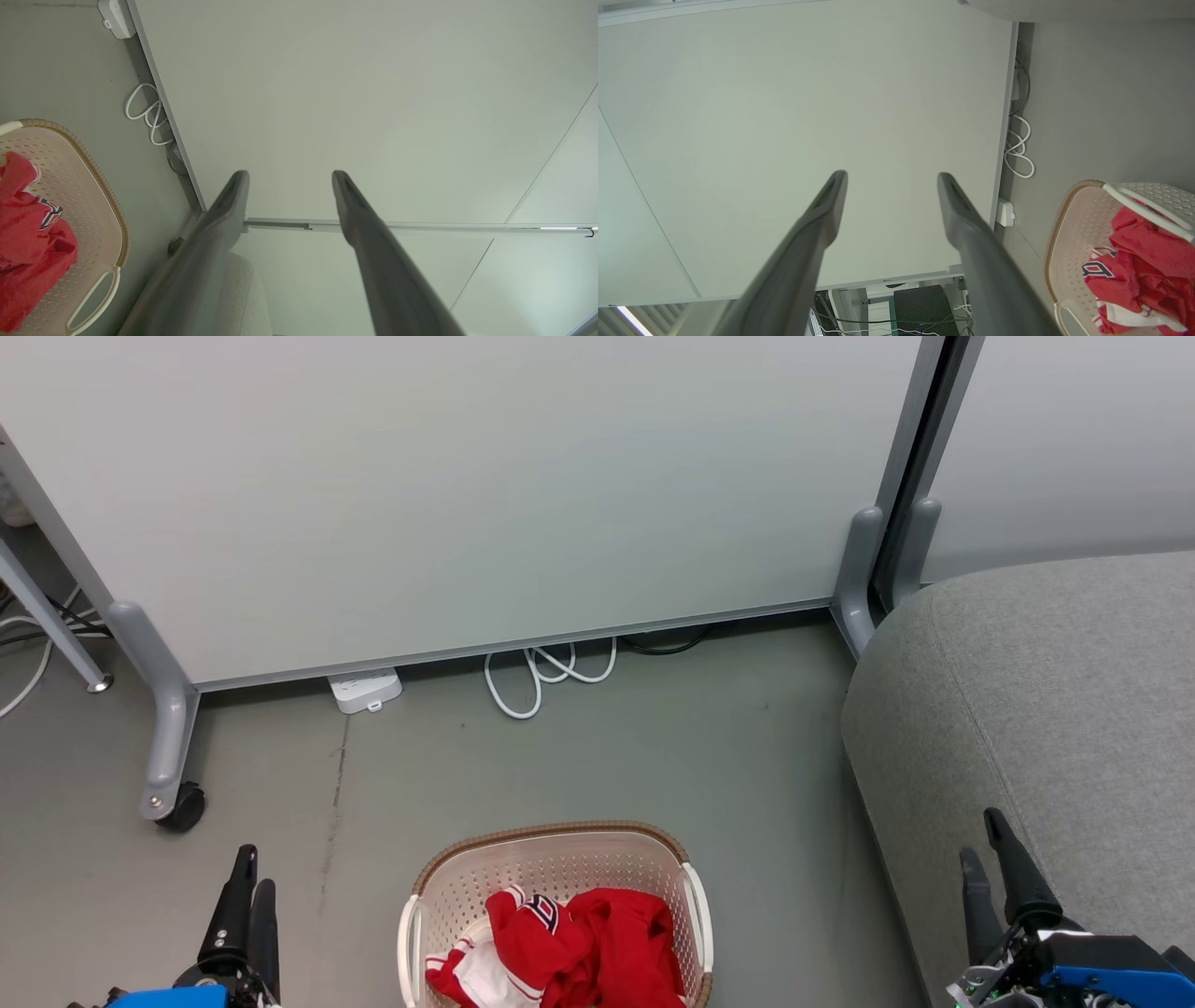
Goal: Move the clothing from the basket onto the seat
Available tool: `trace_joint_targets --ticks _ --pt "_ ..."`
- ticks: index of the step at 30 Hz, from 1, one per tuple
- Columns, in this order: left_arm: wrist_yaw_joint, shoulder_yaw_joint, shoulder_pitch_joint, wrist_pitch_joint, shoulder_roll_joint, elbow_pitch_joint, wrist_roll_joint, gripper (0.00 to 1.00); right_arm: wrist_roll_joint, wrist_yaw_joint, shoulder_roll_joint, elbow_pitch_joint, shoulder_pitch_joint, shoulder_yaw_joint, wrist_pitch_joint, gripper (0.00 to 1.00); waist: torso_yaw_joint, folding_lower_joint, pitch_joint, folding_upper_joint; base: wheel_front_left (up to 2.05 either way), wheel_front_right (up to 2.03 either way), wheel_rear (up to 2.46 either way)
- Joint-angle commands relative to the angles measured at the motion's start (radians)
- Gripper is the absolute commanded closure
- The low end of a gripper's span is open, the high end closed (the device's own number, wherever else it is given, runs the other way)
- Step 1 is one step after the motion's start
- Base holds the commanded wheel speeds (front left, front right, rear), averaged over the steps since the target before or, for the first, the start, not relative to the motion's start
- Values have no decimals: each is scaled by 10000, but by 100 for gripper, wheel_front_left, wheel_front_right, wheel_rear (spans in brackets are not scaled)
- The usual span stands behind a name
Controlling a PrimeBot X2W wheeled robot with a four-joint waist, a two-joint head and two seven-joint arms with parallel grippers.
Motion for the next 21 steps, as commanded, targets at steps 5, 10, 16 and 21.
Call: trace_joint_targets --ticks 5,10,16,21 --pt "3 -302 -204 -298 90 -169 106 0 -348 0 -27 -182 -221 230 -295 0 1 0 -4 0 0 0 0" --pt "83 -428 -255 -542 110 -131 716 0 -1010 0 -30 -185 -246 310 -538 0 8 0 -5 0 0 0 0" --pt "167 -557 -261 -815 117 -184 1849 0 -2268 0 -33 -203 -287 438 -810 0 7 0 6 0 0 0 0" --pt "249 -706 -251 -1032 126 -308 2898 0 -3475 0 -36 -233 -294 472 -1027 0 13 0 15 0 0 0 0"
